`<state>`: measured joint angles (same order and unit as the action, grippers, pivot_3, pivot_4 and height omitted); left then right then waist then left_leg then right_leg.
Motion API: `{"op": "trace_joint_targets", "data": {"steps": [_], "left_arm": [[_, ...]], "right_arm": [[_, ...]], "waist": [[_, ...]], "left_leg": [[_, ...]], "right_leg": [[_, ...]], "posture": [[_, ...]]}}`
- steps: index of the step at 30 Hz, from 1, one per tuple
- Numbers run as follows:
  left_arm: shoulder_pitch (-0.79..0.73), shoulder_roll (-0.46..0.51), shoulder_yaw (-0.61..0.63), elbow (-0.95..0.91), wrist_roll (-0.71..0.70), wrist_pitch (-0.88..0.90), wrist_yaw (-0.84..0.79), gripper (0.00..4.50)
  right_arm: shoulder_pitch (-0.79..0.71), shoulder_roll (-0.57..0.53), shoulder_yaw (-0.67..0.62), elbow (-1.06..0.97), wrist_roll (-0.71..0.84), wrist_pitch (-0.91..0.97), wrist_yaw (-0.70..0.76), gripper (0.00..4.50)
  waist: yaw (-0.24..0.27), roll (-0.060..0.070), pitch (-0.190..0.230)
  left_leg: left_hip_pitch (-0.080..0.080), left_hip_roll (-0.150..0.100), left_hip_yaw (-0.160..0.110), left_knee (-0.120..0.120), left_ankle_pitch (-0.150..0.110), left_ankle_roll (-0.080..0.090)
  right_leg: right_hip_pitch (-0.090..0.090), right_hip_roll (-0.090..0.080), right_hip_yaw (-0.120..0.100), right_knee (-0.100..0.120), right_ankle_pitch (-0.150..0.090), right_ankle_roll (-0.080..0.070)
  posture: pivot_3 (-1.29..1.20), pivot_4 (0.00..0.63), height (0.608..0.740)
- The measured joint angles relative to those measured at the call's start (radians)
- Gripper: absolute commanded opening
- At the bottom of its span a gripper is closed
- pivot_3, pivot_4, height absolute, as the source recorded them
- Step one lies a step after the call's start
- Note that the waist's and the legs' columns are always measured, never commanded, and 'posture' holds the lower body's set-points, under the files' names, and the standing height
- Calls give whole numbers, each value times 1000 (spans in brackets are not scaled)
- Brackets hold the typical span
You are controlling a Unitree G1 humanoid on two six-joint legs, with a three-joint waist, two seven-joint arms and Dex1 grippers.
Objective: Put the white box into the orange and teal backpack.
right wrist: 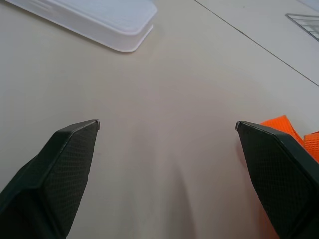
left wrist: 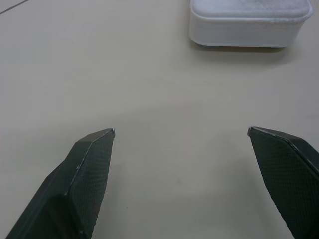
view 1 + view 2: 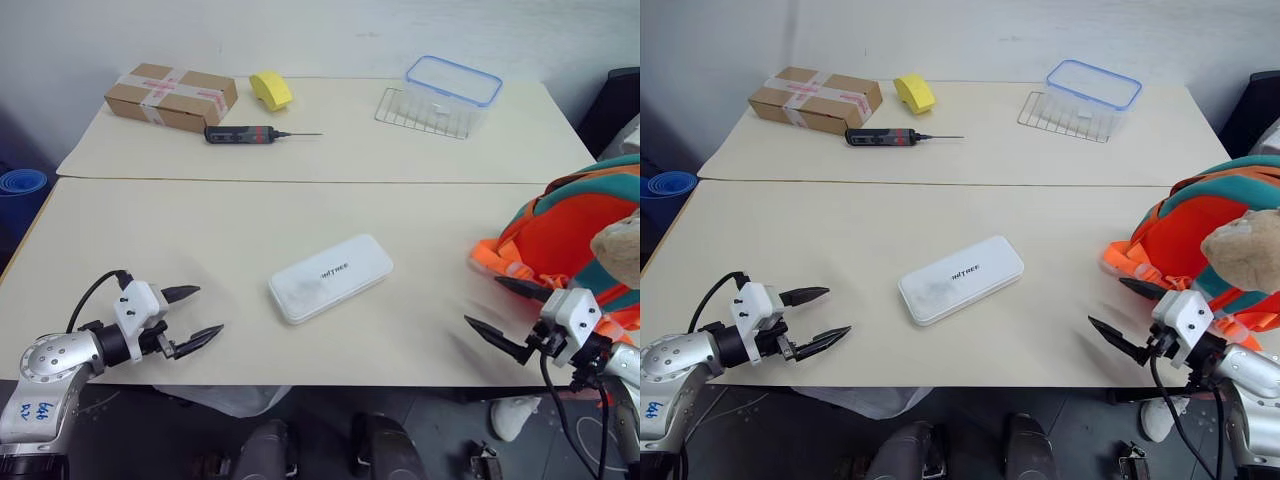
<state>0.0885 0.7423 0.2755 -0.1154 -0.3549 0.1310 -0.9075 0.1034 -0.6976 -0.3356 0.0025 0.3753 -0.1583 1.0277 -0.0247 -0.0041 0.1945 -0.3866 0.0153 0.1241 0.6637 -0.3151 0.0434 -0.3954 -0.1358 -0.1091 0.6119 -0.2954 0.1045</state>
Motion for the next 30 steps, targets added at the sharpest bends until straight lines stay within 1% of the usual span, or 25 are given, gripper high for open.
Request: {"op": "trace_joint_targets", "data": {"steps": [4,7,8,10,12,14,18,21,22,25,30], "left_arm": [[-1,0,0,-13,-5,18,-1,4484],[-6,4,0,-40,-40,65,-7,4484],[-6,10,0,-46,-48,83,-13,4307],[-9,31,-3,-82,-76,138,-30,3882],[-21,46,-20,-113,-89,179,-37,3300],[-46,45,-64,-150,-89,211,-37,2641],[-93,0,-146,-190,-77,263,12,1330],[-117,-24,-195,-195,-68,287,39,367],[-120,-26,-207,-196,-61,288,46,52],[-145,-61,-247,-181,0,282,98,19],[-199,-104,-277,-166,43,275,137,19]], "right_arm": [[-3,0,17,0,0,2,5,4500],[-32,0,32,-10,3,28,-5,4500],[-48,0,43,-17,5,44,-10,4316],[-100,0,82,-47,8,115,-21,3860],[-179,-3,138,-55,-8,184,-37,3220],[-296,-5,214,-53,-54,251,-62,2469],[-478,29,315,13,-147,319,-128,1030],[-560,75,386,116,-221,314,-171,25],[-581,85,406,156,-244,305,-183,0],[-655,126,445,305,-306,261,-209,0],[-706,165,468,415,-329,183,-179,0]], "waist": [[0,0,0],[0,0,0],[-1,0,0],[-4,0,0],[-5,0,0],[-4,1,1],[2,1,1],[0,1,1],[-1,1,1],[-3,1,1],[-3,1,1]], "left_leg": [[0,0,0,0,0,0],[0,0,0,0,0,0],[0,0,0,0,0,0],[0,0,0,0,0,0],[0,0,0,0,1,-1],[0,0,0,1,1,-1],[-1,0,-1,1,1,0],[-1,-1,0,2,2,1],[-1,-1,0,3,2,1],[-1,-1,1,3,3,2],[-1,-1,1,3,3,1]], "right_leg": [[0,0,0,0,0,0],[0,0,0,0,0,0],[0,0,0,1,0,0],[0,0,0,1,0,0],[0,0,0,1,0,0],[-1,0,1,2,0,0],[-1,0,-1,3,0,-1],[-1,1,-1,8,0,-1],[-1,1,-1,7,0,-1],[-1,2,0,8,0,-1],[-1,2,0,9,0,-1]], "posture": [[0,150,740],[0,150,740],[0,150,740],[0,150,740],[0,150,740],[0,150,740],[0,150,740],[0,150,740],[0,150,740],[0,150,740],[0,150,740]]}}
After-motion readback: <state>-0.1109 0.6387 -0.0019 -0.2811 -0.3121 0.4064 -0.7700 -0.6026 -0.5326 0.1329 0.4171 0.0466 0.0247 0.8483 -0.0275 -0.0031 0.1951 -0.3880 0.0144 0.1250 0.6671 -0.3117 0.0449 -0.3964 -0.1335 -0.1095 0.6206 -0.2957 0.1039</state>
